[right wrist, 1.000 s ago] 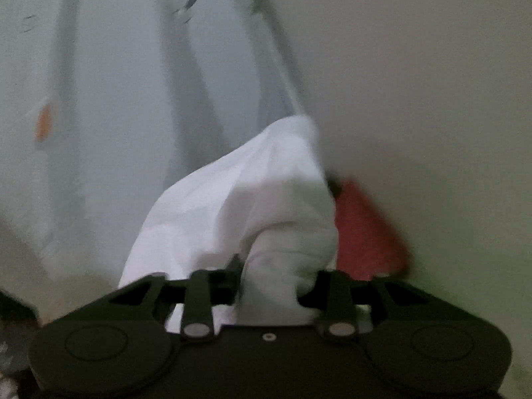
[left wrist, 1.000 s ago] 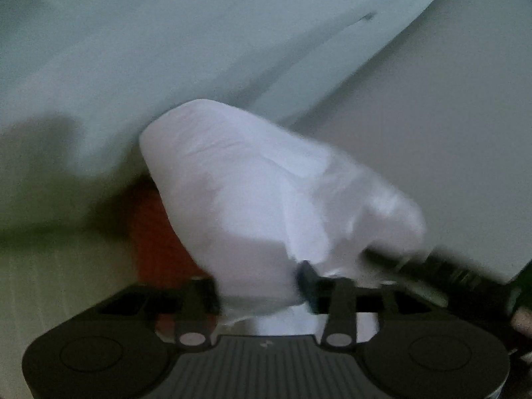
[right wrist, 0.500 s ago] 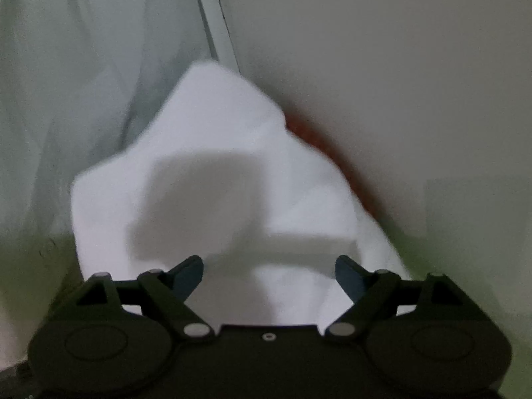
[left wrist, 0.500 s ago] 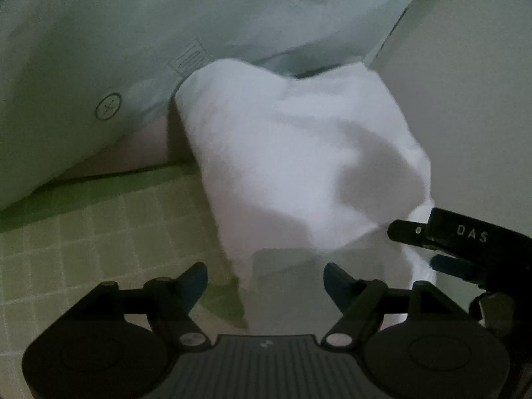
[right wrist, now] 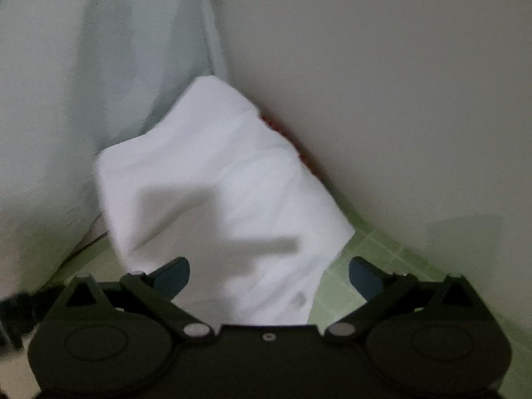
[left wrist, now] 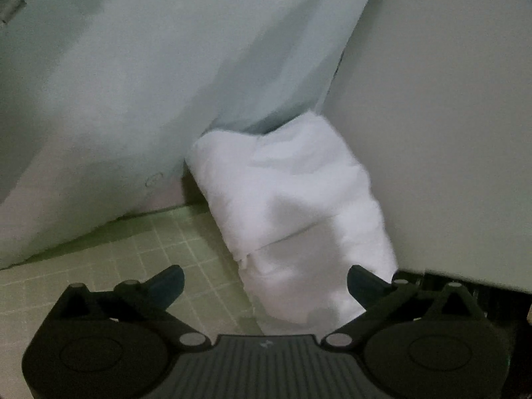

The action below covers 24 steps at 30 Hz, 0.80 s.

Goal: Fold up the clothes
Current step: 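Carry the folded shirt to the mat corner and open both grippers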

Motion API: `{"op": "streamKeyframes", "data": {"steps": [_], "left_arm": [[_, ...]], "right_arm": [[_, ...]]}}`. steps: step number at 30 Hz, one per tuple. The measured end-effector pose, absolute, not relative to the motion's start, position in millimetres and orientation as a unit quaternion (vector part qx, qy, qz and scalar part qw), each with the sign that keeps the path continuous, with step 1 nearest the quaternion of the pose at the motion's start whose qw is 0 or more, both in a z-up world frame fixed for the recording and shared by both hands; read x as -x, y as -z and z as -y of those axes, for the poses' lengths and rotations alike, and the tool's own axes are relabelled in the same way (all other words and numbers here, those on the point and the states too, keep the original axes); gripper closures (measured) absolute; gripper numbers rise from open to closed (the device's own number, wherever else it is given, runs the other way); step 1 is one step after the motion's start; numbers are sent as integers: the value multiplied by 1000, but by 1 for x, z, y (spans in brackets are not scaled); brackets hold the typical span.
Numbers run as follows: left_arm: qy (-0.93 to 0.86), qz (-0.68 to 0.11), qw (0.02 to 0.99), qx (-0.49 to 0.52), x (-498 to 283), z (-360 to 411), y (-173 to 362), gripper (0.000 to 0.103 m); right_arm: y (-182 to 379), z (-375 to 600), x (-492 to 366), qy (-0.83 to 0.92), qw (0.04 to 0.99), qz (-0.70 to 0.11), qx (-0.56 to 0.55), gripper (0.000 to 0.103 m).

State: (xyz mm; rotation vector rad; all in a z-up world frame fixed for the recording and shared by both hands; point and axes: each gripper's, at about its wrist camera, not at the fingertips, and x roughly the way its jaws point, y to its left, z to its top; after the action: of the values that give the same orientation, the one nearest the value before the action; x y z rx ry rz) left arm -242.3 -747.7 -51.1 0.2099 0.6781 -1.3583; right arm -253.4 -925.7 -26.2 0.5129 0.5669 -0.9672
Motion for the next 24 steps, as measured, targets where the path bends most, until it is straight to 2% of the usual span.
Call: {"op": "streamKeyframes", "data": {"steps": [5,15,24], "left_arm": [[621,-277,725,-107,256,702,35,0],[637,-290,704,-120,275,610,27,0],[646,-264,698,-162,294,576,28,0]], "right_arm": [[11,873,275,438,832,-261,-219,0],[5,768,320,450,833,-263,-186,0],[13,726,353,469,820,-257,-203,0]]}}
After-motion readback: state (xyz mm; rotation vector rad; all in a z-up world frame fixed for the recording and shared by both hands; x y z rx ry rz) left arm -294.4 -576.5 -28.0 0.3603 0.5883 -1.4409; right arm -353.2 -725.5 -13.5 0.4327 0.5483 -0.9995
